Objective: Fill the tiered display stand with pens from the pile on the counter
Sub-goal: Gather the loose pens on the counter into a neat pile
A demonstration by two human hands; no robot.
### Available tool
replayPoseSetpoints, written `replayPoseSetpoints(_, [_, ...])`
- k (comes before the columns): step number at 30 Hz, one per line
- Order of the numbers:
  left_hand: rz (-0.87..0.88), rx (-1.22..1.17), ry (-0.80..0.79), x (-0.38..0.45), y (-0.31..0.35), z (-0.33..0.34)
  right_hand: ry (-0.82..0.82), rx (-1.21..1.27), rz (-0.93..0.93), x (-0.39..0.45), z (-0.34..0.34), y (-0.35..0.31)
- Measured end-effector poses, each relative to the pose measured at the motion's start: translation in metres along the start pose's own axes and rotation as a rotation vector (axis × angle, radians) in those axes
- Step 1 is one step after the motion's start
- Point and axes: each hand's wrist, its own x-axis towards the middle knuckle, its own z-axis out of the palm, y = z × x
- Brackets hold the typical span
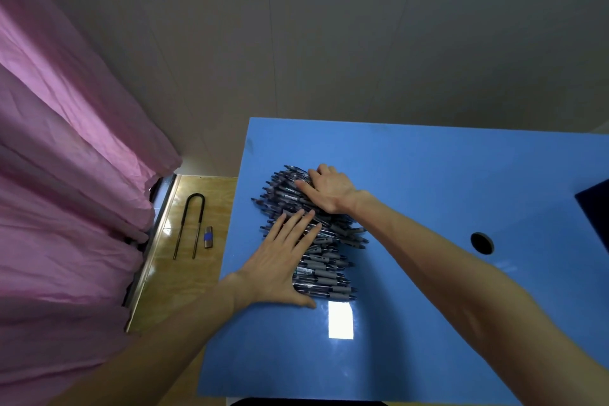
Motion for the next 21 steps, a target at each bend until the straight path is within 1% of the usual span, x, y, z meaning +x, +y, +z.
replayPoseSetpoints(6, [0.052, 0.013, 0.036, -0.005, -0.001, 0.003, 0.04, 0.021, 0.025, 0.0, 0.001, 0.003])
replayPoseSetpoints(11, [0.05, 0.037, 0.02, -0.012, 0.002, 0.005, 0.091, 0.024, 0.009, -0.002, 0.008, 0.011])
replayPoseSetpoints(16, [0.034, 0.021, 0.046, -0.018, 0.005, 0.006, 0.114, 0.036, 0.021, -0.003, 0.009, 0.011])
replayPoseSetpoints(21, [0.097, 0.036, 0.074, -0.017, 0.004, 0.006, 0.129, 0.068, 0.045, -0.005, 0.008, 0.009])
